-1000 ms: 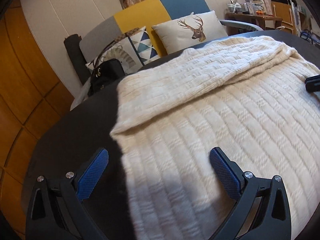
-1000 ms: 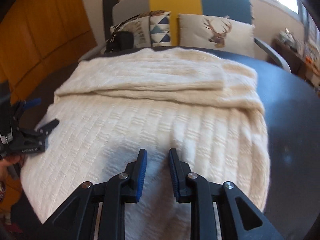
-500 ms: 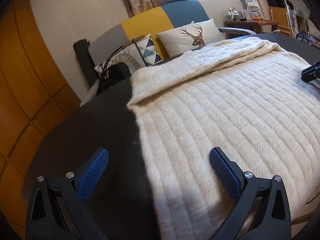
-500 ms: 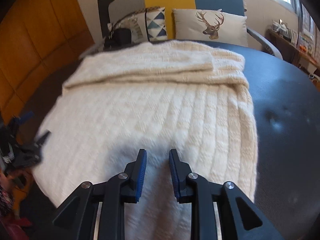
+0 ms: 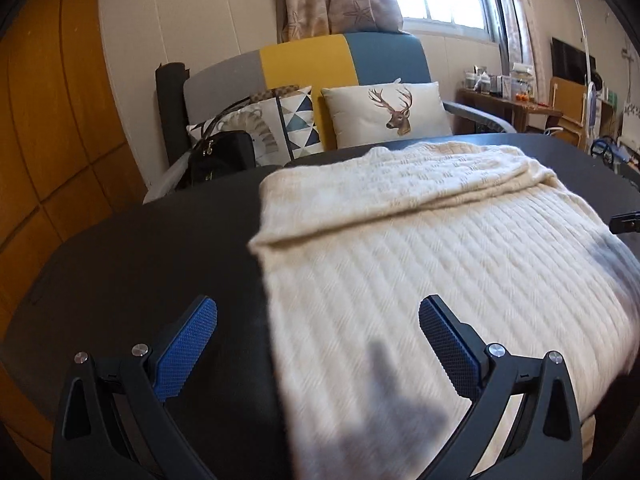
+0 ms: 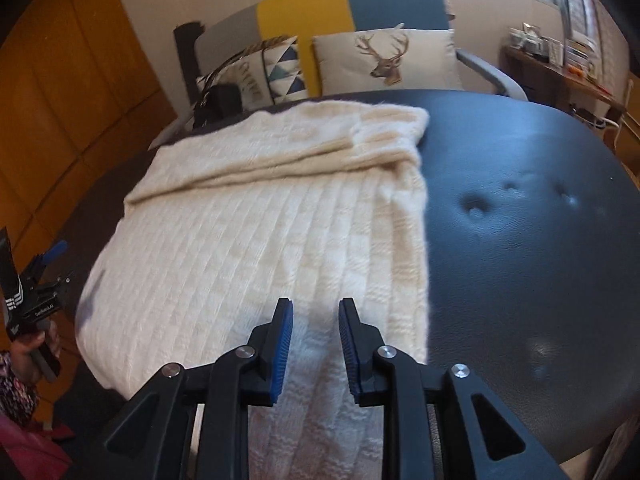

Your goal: Fold clothes

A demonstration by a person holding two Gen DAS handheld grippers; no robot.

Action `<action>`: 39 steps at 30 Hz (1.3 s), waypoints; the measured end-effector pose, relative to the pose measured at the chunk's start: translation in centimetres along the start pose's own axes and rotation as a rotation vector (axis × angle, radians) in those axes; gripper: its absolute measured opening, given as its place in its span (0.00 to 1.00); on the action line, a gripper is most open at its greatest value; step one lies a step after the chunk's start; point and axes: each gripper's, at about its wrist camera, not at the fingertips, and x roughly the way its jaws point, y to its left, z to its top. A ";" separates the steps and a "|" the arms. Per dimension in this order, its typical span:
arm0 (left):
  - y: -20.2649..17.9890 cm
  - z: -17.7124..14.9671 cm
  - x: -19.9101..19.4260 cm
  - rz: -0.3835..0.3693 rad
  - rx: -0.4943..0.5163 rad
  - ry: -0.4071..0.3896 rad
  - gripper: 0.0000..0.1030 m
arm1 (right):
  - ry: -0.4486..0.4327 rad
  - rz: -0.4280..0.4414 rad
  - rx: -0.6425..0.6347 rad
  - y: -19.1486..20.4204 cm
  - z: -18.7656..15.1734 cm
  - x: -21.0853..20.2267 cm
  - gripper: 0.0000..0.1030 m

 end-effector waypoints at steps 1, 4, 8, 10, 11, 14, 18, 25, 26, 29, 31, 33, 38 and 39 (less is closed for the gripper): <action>-0.5 0.6 0.6 -0.008 -0.003 0.013 1.00 | 0.007 -0.025 0.009 -0.3 0.4 0.2 0.23; -2.5 2.8 2.5 -0.096 -0.056 0.048 1.00 | 0.037 -0.066 0.074 -1.9 1.7 1.0 0.23; -7.3 7.1 5.7 -0.259 -0.059 0.093 1.00 | 0.068 0.045 0.159 -4.1 1.2 0.8 0.23; -11.0 9.5 7.6 -0.286 -0.003 0.108 1.00 | 0.049 0.099 0.223 -5.8 0.1 0.1 0.23; -12.9 10.1 8.4 -0.279 0.039 0.118 1.00 | 0.044 0.115 0.259 -6.6 -0.5 -0.1 0.23; -18.6 11.7 11.1 -0.252 0.164 0.150 1.00 | 0.048 0.169 0.313 -8.2 -2.3 -0.4 0.23; -24.1 12.4 13.4 -0.191 0.305 0.139 1.00 | 0.000 0.252 0.350 -8.9 -3.3 -0.9 0.23; -21.7 11.1 12.9 -0.192 0.121 0.067 1.00 | -0.184 0.470 0.477 -9.7 2.3 0.9 0.26; -20.9 11.0 12.6 -0.179 0.085 0.050 1.00 | -0.159 0.456 0.489 -9.4 3.6 2.3 0.26; -18.7 11.1 10.7 -0.128 0.034 -0.038 1.00 | -0.082 0.398 0.557 -9.1 6.5 6.3 0.27; -17.6 11.1 10.0 -0.062 0.057 -0.089 1.00 | -0.049 0.361 0.602 -9.2 7.6 8.4 0.27; -16.6 11.1 10.1 0.036 0.110 -0.120 1.00 | -0.036 0.340 0.669 -9.4 7.9 10.0 0.27; -12.0 10.0 11.8 0.223 0.130 -0.095 1.00 | -0.110 0.339 0.864 -10.2 7.3 11.7 0.26; -10.9 9.6 12.2 0.248 0.113 -0.080 1.00 | -0.140 0.333 0.881 -10.3 7.1 11.7 0.19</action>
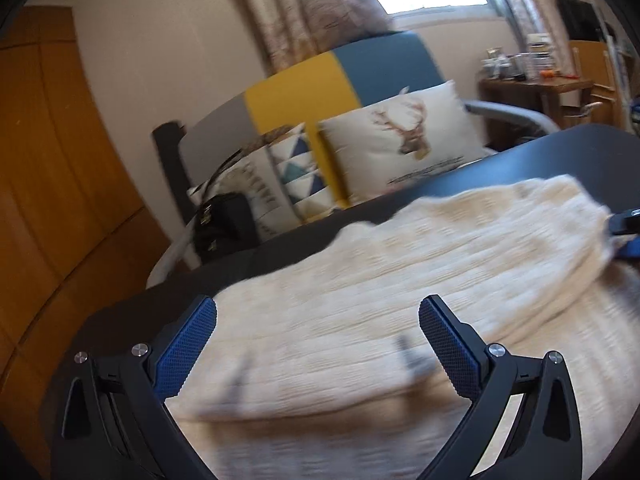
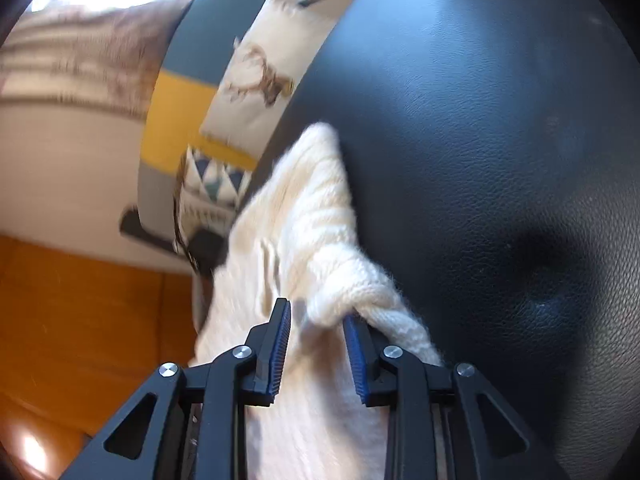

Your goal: Fold clothes

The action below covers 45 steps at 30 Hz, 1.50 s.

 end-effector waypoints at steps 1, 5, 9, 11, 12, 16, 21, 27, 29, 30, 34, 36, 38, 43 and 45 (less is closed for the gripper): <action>0.8 -0.5 0.7 0.031 -0.015 0.028 1.00 | -0.024 0.000 0.003 -0.2 0.0 -0.1 0.07; 4.5 -2.1 3.3 0.099 -0.157 0.154 1.00 | -0.082 -0.009 0.023 -1.0 0.3 -1.0 0.05; 6.3 -3.2 5.3 0.090 -0.257 0.258 1.00 | -0.176 -0.026 0.054 -1.7 1.0 -3.0 0.04; 6.5 -3.7 6.3 0.070 -0.278 0.306 1.00 | -0.178 -0.042 0.062 -2.3 1.3 -3.3 0.04; 6.5 -3.8 6.5 0.062 -0.282 0.313 1.00 | -0.174 -0.045 0.072 -2.6 1.2 -3.3 0.04; 6.5 -3.9 6.6 0.048 -0.290 0.316 1.00 | -0.147 -0.033 0.066 -3.1 0.9 -3.5 0.07; 6.6 -4.3 6.8 0.022 -0.318 0.326 1.00 | -0.127 0.022 -0.066 -0.8 0.1 -6.7 0.22; 6.3 -4.4 6.8 0.029 -0.313 0.322 1.00 | -0.074 -0.197 -0.337 5.6 3.3 -3.8 0.26; 6.4 -4.4 6.9 0.024 -0.318 0.323 1.00 | 0.005 -0.353 -0.410 6.8 4.2 -0.6 0.26; 6.4 -4.5 6.9 0.021 -0.321 0.323 1.00 | 0.034 -0.419 -0.422 6.7 4.4 0.6 0.26; 6.5 -4.7 7.0 0.014 -0.330 0.322 1.00 | 0.068 -0.372 -0.325 4.8 5.4 2.3 0.22; 6.5 -4.8 7.0 0.013 -0.329 0.320 1.00 | 0.059 -0.330 -0.316 4.1 5.6 2.4 0.13; 6.4 -4.8 7.0 0.013 -0.328 0.317 1.00 | 0.027 -0.327 -0.337 4.1 5.9 2.0 0.08; 6.3 -4.8 7.0 0.021 -0.320 0.313 1.00 | -0.084 -0.472 -0.462 5.4 7.4 1.0 0.00; 6.3 -4.8 7.0 0.020 -0.320 0.313 1.00 | -0.069 -0.426 -0.436 4.4 7.8 0.5 0.00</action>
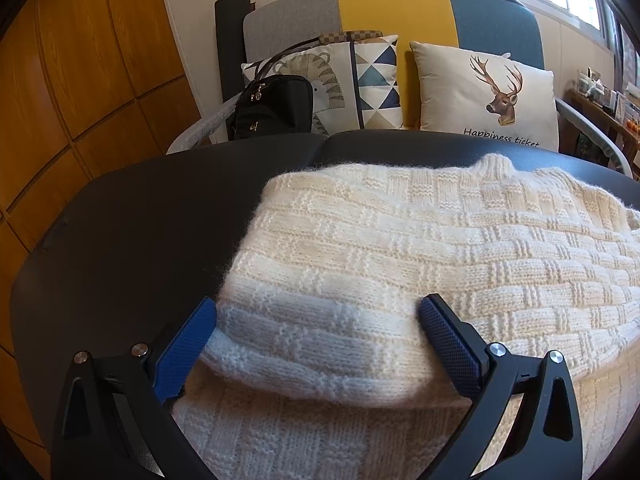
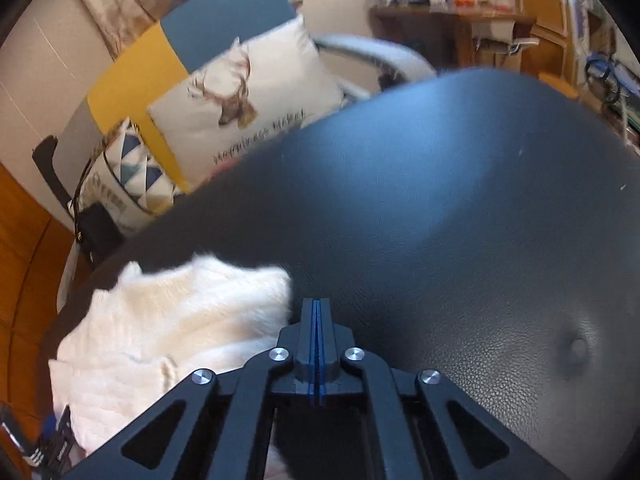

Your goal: Fold clothes

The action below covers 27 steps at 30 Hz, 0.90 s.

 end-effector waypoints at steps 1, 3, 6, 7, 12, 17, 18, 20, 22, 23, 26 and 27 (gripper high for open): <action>0.0 0.0 0.0 -0.001 0.000 0.000 1.00 | -0.023 0.036 0.018 -0.6 -0.2 -0.6 0.02; -0.1 0.2 -0.1 0.003 0.006 -0.001 1.00 | -0.041 0.106 0.016 -1.1 -1.0 -2.3 0.10; -0.6 1.3 -1.0 0.019 -0.002 -0.009 1.00 | -0.015 0.183 -0.012 -0.9 -3.0 -3.5 0.24; -1.1 2.0 -2.0 -0.023 -0.032 -0.036 1.00 | -0.002 0.197 -0.029 -0.7 -3.7 -3.9 0.23; -9.7 6.3 -7.1 -0.254 0.053 -0.136 1.00 | 0.012 0.158 -0.163 0.7 -6.4 -4.6 0.23; -23.2 6.9 -8.9 -0.295 0.454 -0.178 1.00 | 0.057 0.120 -0.193 1.1 -6.6 -3.0 0.24; -25.1 6.7 -8.7 -0.302 0.503 -0.170 1.00 | 0.067 0.135 -0.172 0.9 -6.5 -2.7 0.24; -28.6 6.2 -8.0 -0.308 0.611 -0.150 1.00 | 0.087 0.156 -0.138 0.1 -6.2 -1.8 0.24; -31.2 5.6 -7.2 -0.270 0.720 -0.145 1.00 | 0.089 0.163 -0.144 -0.4 -6.4 -1.4 0.21; -31.9 5.4 -6.4 -0.243 0.747 -0.138 1.00 | 0.084 0.171 -0.148 -0.6 -6.5 -1.2 0.19; -32.7 5.5 -4.4 -0.237 0.720 -0.098 1.00 | 0.071 0.195 -0.134 -1.4 -6.9 -1.1 0.13; -32.6 5.8 -4.0 -0.250 0.681 -0.091 1.00 | 0.069 0.198 -0.126 -1.6 -7.1 -1.2 0.13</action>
